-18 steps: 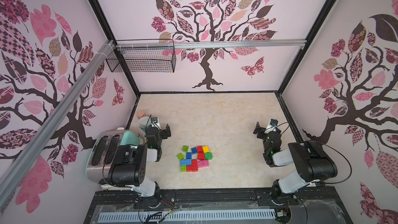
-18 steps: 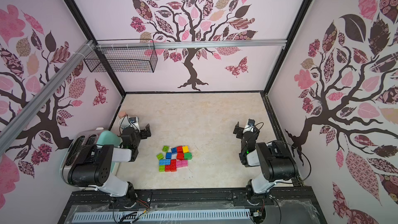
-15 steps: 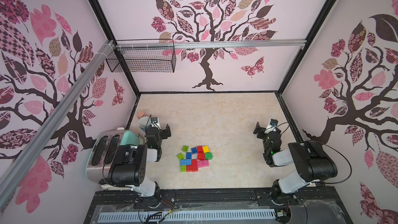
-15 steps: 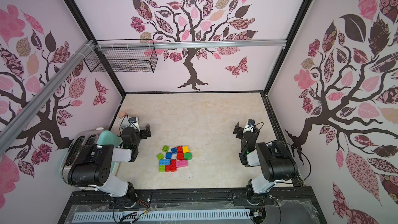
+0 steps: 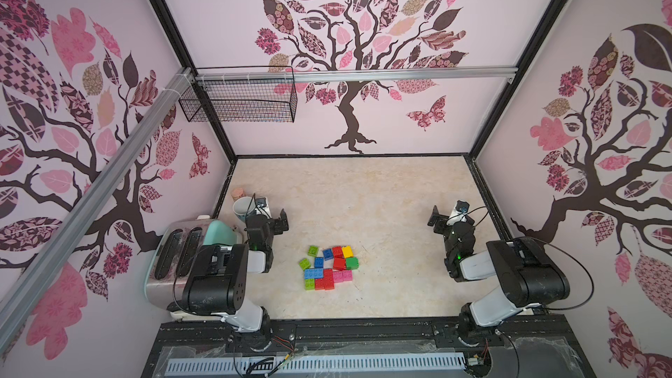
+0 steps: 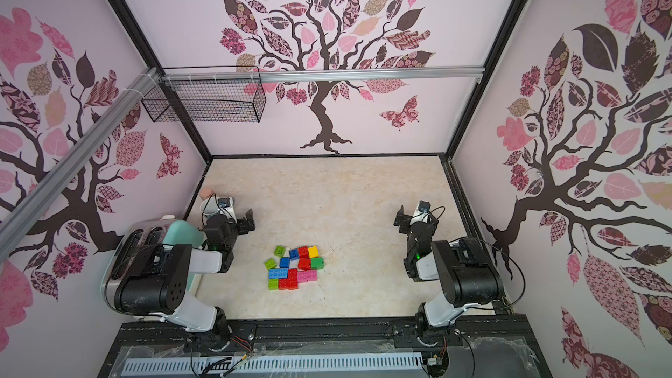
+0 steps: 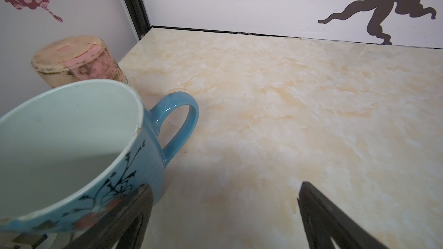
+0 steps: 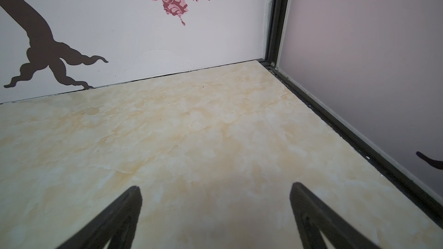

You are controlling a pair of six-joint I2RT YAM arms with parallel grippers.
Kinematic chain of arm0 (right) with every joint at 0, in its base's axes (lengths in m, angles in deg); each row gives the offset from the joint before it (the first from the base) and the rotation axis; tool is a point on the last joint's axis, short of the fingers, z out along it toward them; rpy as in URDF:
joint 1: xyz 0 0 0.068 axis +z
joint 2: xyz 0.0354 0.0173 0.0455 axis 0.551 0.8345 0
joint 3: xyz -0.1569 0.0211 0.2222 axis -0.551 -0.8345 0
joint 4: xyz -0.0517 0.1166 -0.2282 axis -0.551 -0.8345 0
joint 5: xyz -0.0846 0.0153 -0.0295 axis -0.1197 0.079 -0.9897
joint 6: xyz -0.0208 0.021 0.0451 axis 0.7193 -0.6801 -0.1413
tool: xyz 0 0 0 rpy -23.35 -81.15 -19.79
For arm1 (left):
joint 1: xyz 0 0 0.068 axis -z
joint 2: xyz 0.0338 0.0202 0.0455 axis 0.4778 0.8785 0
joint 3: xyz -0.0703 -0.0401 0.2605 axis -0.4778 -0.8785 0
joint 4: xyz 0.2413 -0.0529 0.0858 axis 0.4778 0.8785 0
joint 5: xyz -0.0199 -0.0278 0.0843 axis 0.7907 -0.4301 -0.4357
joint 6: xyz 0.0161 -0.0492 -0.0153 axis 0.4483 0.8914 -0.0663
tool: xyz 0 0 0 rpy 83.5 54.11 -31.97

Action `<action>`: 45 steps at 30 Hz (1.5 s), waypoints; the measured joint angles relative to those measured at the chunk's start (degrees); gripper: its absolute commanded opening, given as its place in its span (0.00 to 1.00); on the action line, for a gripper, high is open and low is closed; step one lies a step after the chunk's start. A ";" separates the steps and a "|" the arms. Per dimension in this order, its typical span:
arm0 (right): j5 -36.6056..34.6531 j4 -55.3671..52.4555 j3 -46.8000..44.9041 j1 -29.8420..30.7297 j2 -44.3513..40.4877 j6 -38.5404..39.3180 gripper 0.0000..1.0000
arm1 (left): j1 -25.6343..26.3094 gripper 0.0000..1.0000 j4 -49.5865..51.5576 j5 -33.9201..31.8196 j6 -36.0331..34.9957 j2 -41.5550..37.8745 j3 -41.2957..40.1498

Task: Assemble the number 4 with lego
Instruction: Pick up the lego brick from the center of the board.

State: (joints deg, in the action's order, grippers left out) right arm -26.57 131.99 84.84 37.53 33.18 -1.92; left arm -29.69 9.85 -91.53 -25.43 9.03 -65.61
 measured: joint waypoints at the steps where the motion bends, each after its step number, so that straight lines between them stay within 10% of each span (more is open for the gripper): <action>1: 0.00 0.00 0.00 0.00 -0.02 0.00 1.00 | 0.00 0.98 -0.02 0.00 0.00 0.00 0.00; 22: -0.35 -0.22 -0.07 0.00 -0.52 -0.02 0.99 | 0.00 0.98 0.11 -0.04 0.00 -0.26 0.00; 30: 1.31 -16.83 5.88 0.02 -15.54 -2.60 0.99 | 1.03 0.98 22.86 -8.44 6.34 -15.74 12.02; 45: 31.52 -54.71 22.93 17.18 -21.27 -18.93 1.00 | 26.80 0.98 63.93 -12.20 30.18 -28.46 25.14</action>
State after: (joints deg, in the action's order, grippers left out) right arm 4.95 77.28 107.76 54.71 11.91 -20.85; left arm -2.89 73.78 -103.73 4.75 -19.43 -40.48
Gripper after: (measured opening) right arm 0.995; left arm 0.977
